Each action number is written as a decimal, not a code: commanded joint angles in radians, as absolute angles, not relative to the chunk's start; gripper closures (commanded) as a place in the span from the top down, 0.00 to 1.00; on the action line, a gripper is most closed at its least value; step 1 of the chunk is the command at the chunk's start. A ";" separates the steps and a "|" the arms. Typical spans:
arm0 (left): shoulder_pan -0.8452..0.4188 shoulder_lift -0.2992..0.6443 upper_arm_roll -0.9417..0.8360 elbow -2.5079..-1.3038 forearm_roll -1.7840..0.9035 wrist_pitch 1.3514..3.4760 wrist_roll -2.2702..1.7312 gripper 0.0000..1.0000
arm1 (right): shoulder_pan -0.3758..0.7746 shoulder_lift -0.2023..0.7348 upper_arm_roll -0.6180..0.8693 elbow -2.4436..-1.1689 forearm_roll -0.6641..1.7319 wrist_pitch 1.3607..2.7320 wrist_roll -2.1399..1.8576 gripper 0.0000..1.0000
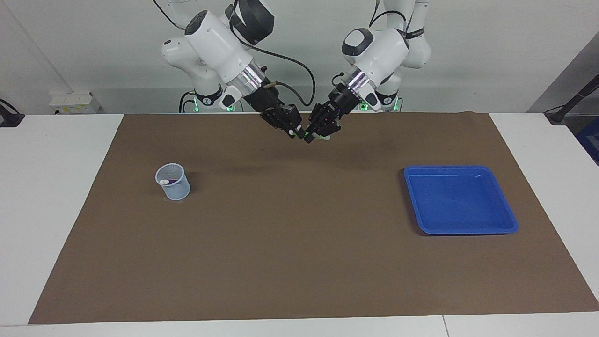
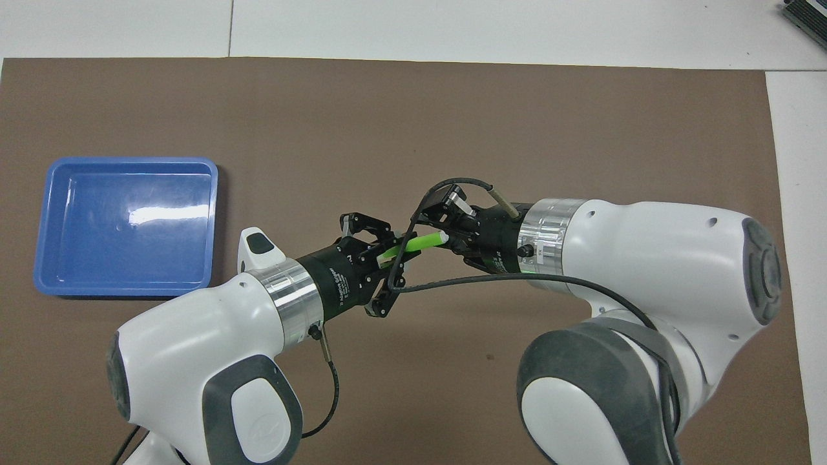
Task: Right arm passes pens to left for tray arrangement
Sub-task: 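Close the left gripper on the green pen held by the right gripper, then open the right gripper and withdraw it toward the cup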
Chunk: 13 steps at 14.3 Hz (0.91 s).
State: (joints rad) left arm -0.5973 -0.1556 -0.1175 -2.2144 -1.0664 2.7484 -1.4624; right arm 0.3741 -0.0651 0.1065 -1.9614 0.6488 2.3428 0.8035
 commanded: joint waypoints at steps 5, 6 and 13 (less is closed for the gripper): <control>-0.612 -0.152 -0.123 -2.210 -1.054 2.729 -1.454 0.00 | 0.347 -0.063 0.109 -1.951 0.664 2.318 0.712 1.00; -0.612 -0.152 -0.123 -2.209 -1.054 2.729 -1.454 0.00 | 0.339 -0.063 0.107 -1.951 0.658 2.294 0.668 1.00; -0.612 -0.152 -0.124 -2.218 -0.911 2.717 -1.454 0.00 | 0.181 -0.072 0.107 -1.948 0.494 2.082 0.301 1.00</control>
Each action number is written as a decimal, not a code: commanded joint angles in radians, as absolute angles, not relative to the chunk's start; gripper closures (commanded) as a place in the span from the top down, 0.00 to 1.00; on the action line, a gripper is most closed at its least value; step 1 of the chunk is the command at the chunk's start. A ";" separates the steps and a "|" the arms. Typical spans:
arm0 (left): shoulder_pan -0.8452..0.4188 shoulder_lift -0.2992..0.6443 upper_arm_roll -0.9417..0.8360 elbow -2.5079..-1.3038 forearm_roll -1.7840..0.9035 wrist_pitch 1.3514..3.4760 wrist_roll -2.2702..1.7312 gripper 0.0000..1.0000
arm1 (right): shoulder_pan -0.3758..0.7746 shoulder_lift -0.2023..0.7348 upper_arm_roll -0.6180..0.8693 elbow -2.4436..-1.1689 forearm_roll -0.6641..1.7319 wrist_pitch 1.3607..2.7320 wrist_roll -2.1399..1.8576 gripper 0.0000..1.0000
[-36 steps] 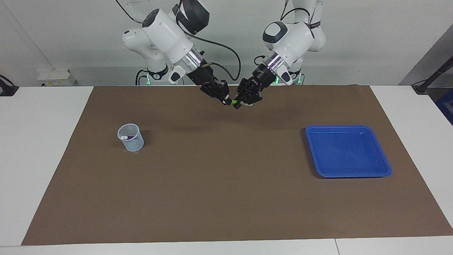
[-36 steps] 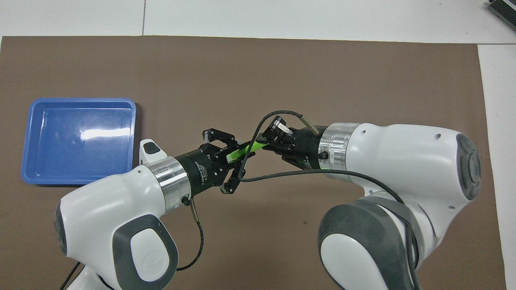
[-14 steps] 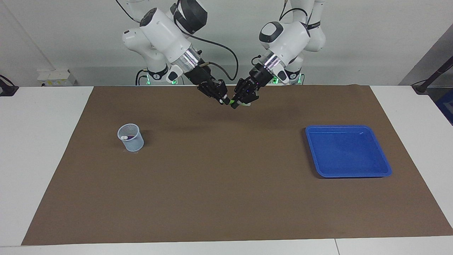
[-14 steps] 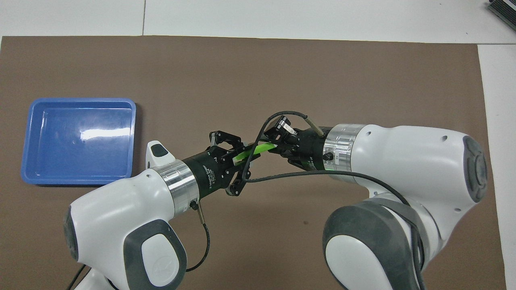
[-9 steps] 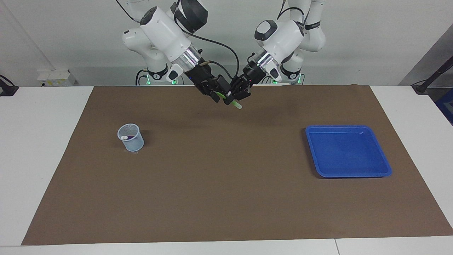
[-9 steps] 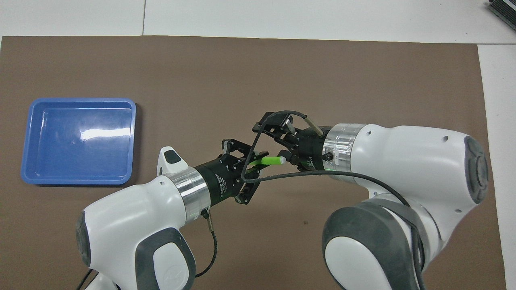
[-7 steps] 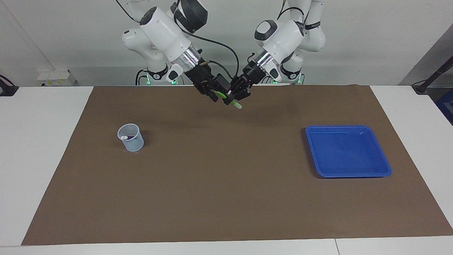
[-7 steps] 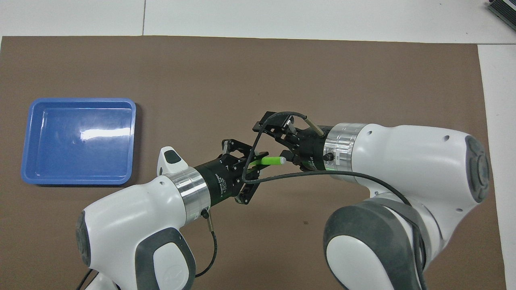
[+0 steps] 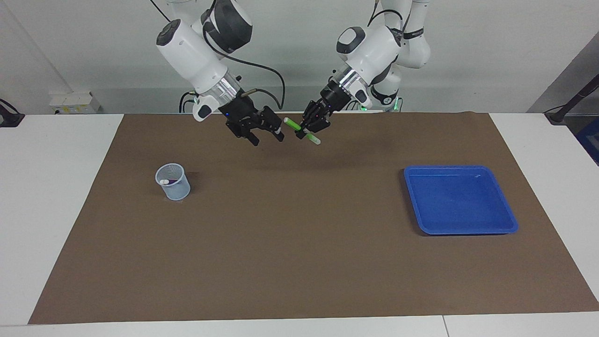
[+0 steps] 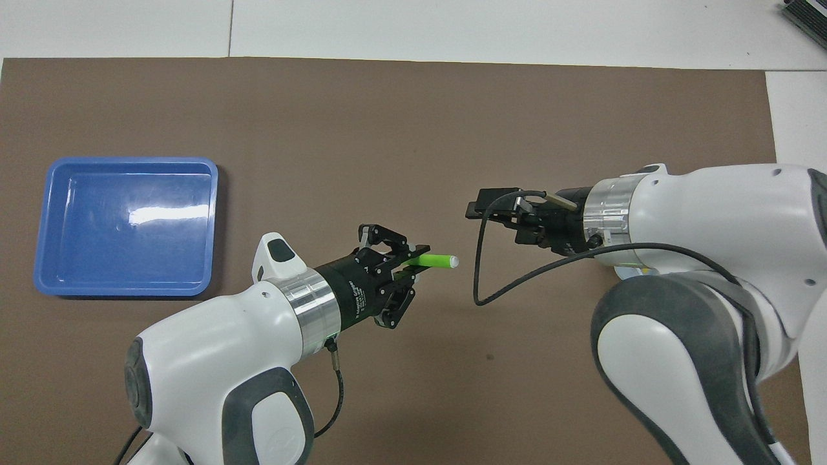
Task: Right arm passes pens to left for tray arrangement
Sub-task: 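Open the right gripper and withdraw it toward the cup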
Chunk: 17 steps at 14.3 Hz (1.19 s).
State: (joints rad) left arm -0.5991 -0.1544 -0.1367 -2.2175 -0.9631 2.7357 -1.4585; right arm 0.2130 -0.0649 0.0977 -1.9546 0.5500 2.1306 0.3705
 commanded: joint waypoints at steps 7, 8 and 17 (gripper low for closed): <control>-0.592 -0.152 -0.123 -2.210 -0.671 2.622 -1.445 0.00 | 0.060 -0.098 0.109 -1.962 0.200 1.921 -0.054 1.00; -0.586 -0.152 -0.121 -2.209 -0.631 2.602 -1.436 0.00 | 0.029 -0.100 0.109 -1.968 0.171 1.914 -0.148 1.00; -0.413 -0.152 -0.120 -2.109 -0.379 2.182 -1.051 0.00 | -0.146 -0.078 0.109 -2.083 0.106 1.967 -0.660 0.71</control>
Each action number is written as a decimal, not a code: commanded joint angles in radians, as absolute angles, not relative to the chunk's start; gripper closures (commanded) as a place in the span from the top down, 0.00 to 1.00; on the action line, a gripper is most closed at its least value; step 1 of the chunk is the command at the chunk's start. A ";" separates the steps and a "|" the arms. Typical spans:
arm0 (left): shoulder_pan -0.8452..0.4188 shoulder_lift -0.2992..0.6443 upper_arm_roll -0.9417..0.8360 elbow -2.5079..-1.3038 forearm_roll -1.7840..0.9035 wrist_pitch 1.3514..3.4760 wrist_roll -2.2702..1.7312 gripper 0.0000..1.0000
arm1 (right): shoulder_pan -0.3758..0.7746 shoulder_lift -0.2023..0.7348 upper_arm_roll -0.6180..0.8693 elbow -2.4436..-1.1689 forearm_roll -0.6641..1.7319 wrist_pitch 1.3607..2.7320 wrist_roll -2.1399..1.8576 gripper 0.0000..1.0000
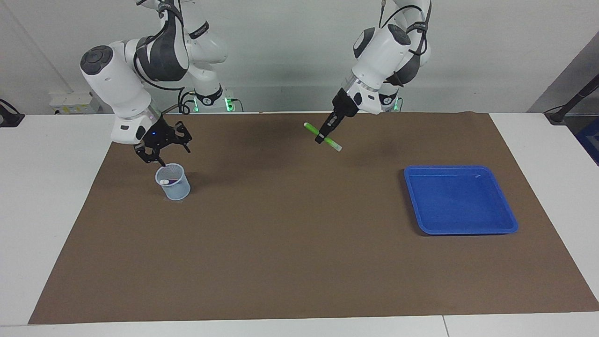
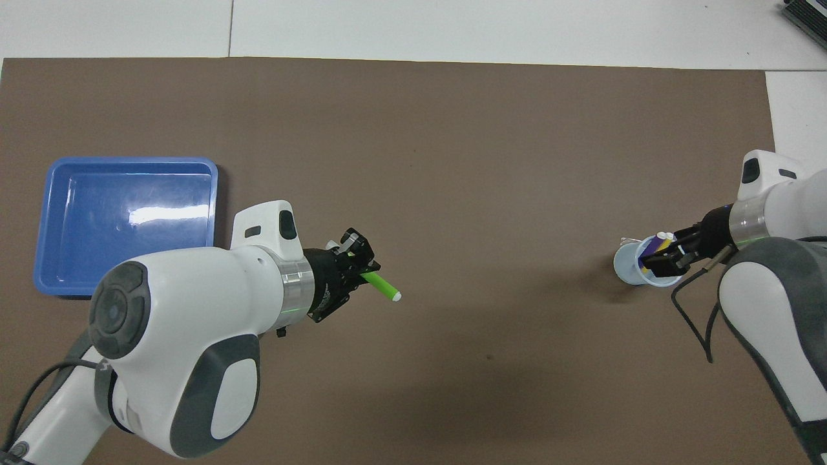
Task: Right arm passes pens to left for tray arrangement
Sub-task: 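Carry the green pen with the left gripper into the blue tray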
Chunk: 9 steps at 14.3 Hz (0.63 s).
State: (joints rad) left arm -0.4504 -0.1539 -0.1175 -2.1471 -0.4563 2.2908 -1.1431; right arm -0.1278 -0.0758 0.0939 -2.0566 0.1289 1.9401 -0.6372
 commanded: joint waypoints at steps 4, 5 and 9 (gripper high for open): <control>-0.353 -0.161 -0.115 -2.105 -0.264 2.008 -0.765 0.00 | -0.164 -0.008 0.110 -2.083 0.086 2.083 -0.708 0.70; -0.339 -0.164 -0.115 -2.106 -0.237 1.979 -0.708 0.00 | -0.164 0.006 0.110 -2.082 0.071 2.118 -0.745 0.70; -0.240 -0.173 -0.114 -2.114 -0.154 1.890 -0.422 0.00 | -0.169 0.035 0.110 -2.071 0.069 2.166 -0.744 0.71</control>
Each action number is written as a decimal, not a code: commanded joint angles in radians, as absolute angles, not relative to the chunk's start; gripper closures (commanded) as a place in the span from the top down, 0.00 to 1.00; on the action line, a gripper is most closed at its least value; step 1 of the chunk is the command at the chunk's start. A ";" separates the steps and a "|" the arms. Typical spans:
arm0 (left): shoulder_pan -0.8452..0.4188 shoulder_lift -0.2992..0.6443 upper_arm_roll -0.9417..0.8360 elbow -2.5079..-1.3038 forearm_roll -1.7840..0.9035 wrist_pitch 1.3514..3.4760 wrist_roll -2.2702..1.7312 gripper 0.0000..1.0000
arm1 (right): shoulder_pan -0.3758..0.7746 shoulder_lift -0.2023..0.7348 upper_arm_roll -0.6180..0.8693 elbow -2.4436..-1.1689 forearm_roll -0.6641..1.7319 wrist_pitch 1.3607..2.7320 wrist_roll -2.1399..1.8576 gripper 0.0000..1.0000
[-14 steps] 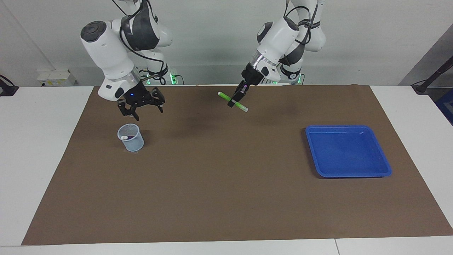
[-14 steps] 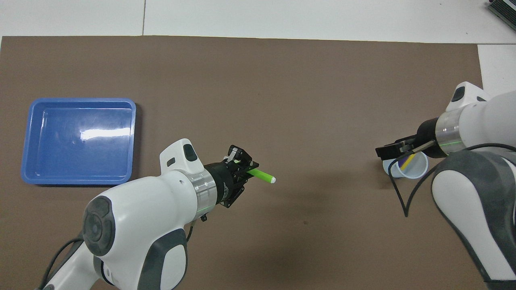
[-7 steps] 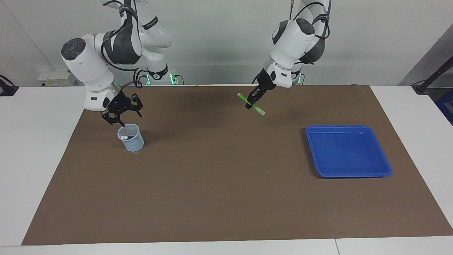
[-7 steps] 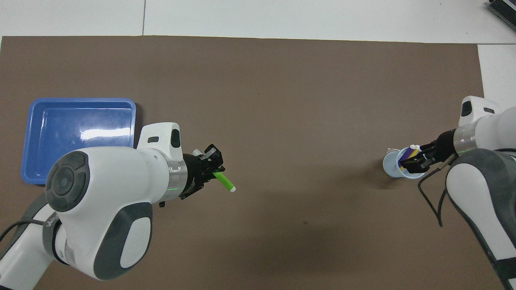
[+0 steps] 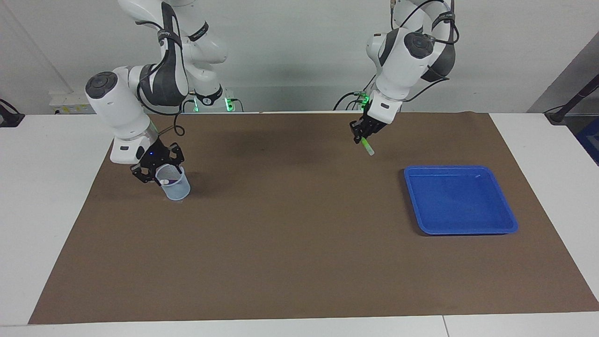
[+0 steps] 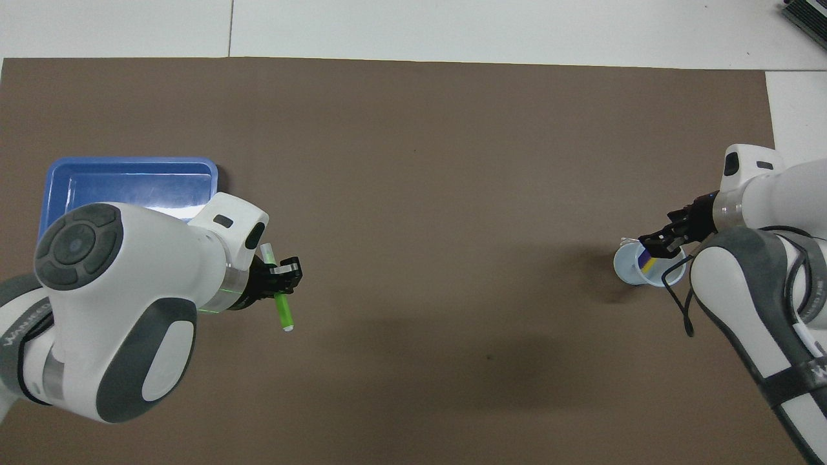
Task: Right arm passes pens to left for tray arrangement
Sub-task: 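Carry the green pen with the left gripper into the blue tray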
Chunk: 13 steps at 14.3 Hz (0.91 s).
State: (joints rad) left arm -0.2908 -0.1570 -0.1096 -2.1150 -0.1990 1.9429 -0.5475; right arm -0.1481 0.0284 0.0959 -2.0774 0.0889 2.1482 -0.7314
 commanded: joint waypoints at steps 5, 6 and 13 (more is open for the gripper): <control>-0.123 -0.149 -0.115 -2.131 -0.092 1.905 -0.149 0.00 | -0.181 0.060 0.112 -2.071 0.069 2.197 -0.701 0.70; -0.097 -0.128 -0.114 -2.131 -0.092 1.917 -0.115 0.00 | -0.179 0.060 0.112 -2.075 0.069 2.191 -0.696 0.70; 0.006 -0.020 -0.115 -2.135 -0.011 2.055 -0.006 0.00 | -0.181 0.061 0.112 -2.106 0.069 2.190 -0.677 0.62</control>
State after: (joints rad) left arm -0.0265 -0.0422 -0.1048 -2.1325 -0.0515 2.0158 -0.0355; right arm -0.1635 0.0632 0.0978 -2.0927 0.0889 2.1840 -0.6998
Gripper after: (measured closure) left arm 0.811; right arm 0.383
